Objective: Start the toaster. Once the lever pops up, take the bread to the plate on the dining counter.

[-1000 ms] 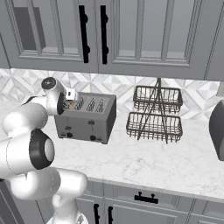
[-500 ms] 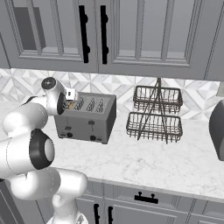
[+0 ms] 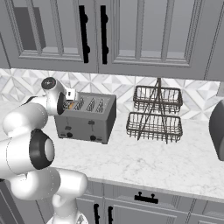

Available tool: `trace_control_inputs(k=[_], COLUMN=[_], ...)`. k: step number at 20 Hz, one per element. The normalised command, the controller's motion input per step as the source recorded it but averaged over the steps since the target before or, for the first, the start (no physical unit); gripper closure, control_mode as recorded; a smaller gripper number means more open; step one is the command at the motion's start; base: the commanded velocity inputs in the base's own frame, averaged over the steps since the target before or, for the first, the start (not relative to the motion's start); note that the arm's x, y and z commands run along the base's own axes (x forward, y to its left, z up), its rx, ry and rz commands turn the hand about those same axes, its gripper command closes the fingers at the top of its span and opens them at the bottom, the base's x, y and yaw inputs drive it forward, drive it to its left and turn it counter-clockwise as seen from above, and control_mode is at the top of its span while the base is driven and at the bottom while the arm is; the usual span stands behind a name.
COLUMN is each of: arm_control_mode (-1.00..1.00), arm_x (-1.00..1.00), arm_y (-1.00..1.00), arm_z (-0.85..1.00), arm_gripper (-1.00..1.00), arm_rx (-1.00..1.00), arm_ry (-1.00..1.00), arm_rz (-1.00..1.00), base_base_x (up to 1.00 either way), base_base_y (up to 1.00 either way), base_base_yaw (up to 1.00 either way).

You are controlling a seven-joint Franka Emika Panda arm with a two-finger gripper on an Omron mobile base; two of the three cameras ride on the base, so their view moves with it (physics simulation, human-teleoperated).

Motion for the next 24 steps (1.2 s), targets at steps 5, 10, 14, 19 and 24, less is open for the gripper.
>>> trace_control_inputs(k=[5,10,14,19,24], arm_control_mode=[-1.00,-1.00,-1.00,-1.00,-1.00], arm_x=[0.00,0.00,0.00,0.00,0.00], arm_y=[0.00,0.00,0.00,0.00,0.00], arm_z=[0.00,0.00,0.00,0.00,0.00], arm_gripper=[-1.00,-1.00,-1.00,-1.00,-1.00], arm_rx=[0.00,0.00,0.00,0.00,0.00], arm_ry=[0.00,0.00,0.00,0.00,0.00], arm_rz=[0.00,0.00,0.00,0.00,0.00], base_base_x=[0.00,0.00,0.00,0.00,0.00], base_base_y=[0.00,0.00,0.00,0.00,0.00], base_base_yaw=[0.00,0.00,0.00,0.00,0.00])
